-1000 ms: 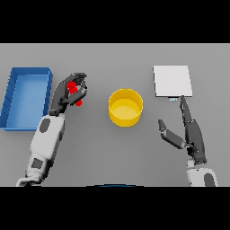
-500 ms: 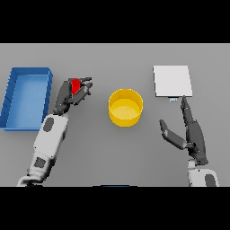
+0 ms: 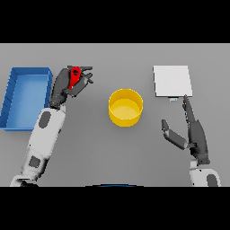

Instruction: Pick up the red beaker and tilt it to pour out 1 green nut into yellow bowl. Pick up the yellow bowl and place it on the metallic measuring scale.

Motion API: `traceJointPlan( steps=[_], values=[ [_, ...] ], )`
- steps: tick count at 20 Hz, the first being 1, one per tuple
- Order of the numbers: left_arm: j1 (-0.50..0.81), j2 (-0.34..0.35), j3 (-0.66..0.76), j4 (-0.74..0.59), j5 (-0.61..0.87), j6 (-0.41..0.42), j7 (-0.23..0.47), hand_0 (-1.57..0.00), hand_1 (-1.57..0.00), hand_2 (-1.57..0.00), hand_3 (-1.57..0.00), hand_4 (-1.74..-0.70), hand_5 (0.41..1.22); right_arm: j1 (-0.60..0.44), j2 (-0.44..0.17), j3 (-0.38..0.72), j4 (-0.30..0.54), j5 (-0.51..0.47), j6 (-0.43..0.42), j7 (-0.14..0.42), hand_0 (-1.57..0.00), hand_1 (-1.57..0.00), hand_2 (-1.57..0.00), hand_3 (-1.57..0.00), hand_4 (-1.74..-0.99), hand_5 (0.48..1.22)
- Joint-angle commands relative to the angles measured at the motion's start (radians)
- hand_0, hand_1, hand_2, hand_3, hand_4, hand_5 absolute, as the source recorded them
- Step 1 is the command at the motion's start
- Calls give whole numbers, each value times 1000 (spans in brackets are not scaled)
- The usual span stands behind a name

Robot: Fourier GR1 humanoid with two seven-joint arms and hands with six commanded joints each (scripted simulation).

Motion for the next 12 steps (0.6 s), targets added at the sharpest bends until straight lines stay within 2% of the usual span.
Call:
traceJointPlan(
  steps=[1,2,5,7,9,12],
  values=[
    [-2,14,-41,-15,-38,-8,41,-1561,-1561,-1561,-1558,-1728,1121,4,8,8,1,7,-2,-7,1,1,1,1,-1257,663],
    [-7,33,-76,-35,-69,-22,72,-1563,-1563,-1563,-1560,-1731,1124,11,5,9,-2,12,-3,-13,1,1,1,1,-1253,666],
    [-16,56,-149,-71,-128,-36,146,-1564,-1565,-1565,-1562,-1733,1117,-17,2,7,8,19,-6,27,1,1,1,1,-1256,676],
    [-22,62,-183,-83,-154,-36,181,-1564,-1565,-1565,-1562,-1733,1111,10,6,17,0,28,-6,9,1,1,1,1,-1256,678],
    [-40,66,-220,-90,-191,-28,238,-1566,-1566,-1566,-1564,-1734,1114,-3,9,13,3,27,-11,31,1,1,1,1,-1254,680],
    [-91,115,-313,-82,-311,-35,320,-1568,-1568,-1568,-1567,-1738,1131,-2,18,20,-3,24,-8,19,1,1,1,1,-1252,685]
  ],
)
